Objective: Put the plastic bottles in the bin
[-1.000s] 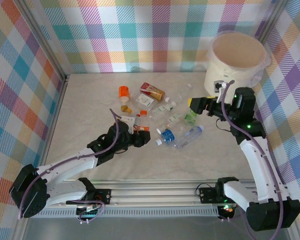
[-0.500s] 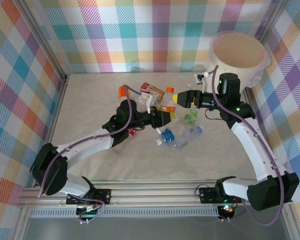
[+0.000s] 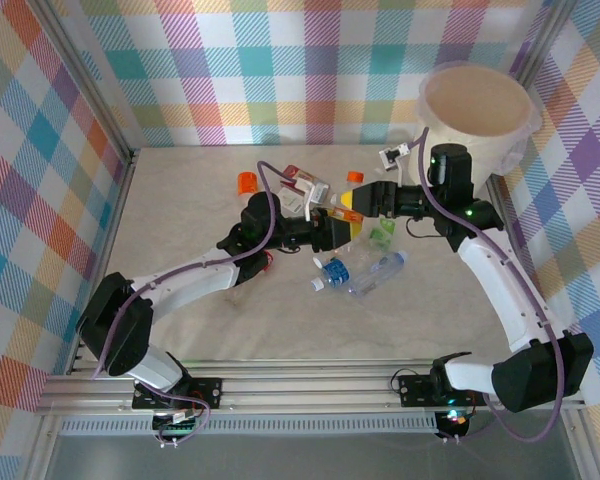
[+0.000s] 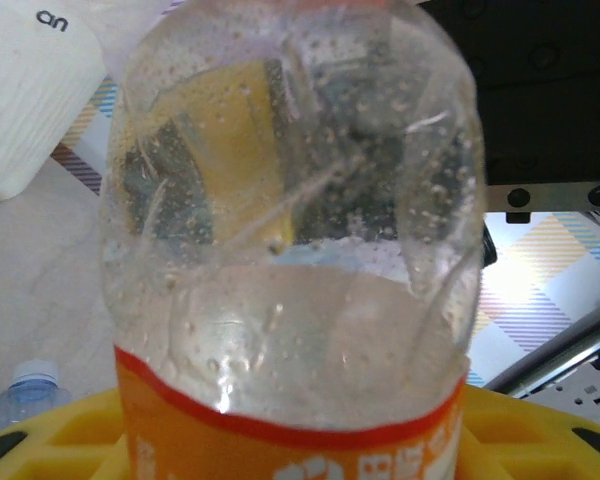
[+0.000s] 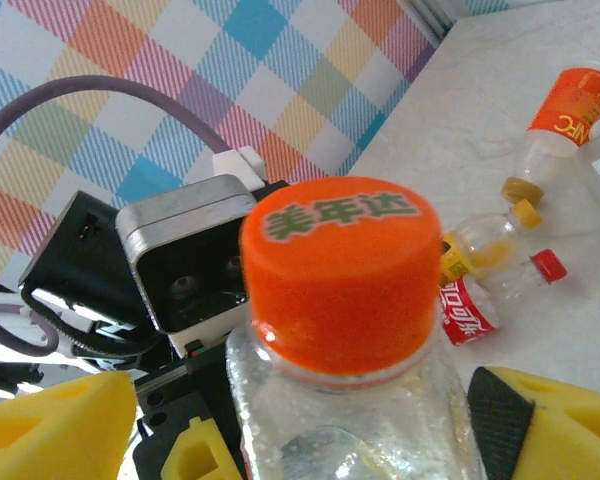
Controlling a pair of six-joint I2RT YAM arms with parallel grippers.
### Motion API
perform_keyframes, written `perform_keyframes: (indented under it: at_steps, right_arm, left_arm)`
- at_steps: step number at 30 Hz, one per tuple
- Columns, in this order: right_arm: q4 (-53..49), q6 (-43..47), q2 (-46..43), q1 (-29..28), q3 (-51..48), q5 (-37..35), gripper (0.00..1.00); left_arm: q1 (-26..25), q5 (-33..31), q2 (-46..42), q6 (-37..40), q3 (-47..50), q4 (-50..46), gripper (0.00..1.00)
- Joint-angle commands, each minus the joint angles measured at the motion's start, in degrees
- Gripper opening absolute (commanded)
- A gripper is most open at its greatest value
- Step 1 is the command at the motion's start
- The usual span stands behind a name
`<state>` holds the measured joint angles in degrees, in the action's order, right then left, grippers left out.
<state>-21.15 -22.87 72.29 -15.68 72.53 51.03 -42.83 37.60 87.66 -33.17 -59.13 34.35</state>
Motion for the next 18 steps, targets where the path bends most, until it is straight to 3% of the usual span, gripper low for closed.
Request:
perform_keyframes:
  at_steps: [1,10,18]
  right_arm:
    - [0.5,2.1,0.3,-0.5,-0.4,2.9,0.80]
    - [3.6,2.1,1.5,-1.4,-2.0,1.9,0.59]
    - [2.2,2.5,0.7,-1.3,-1.9,-6.1,0.36]
  left_arm:
    - [0.2,1.7,0.7,-1.8,-1.9,4.4,0.33]
    - [0.0,1.5,2.9,-2.8,-3.1,3.9,0.33]
    - [0.0,-0.5,4.0,-2.3,-4.5,0.1,0.38]
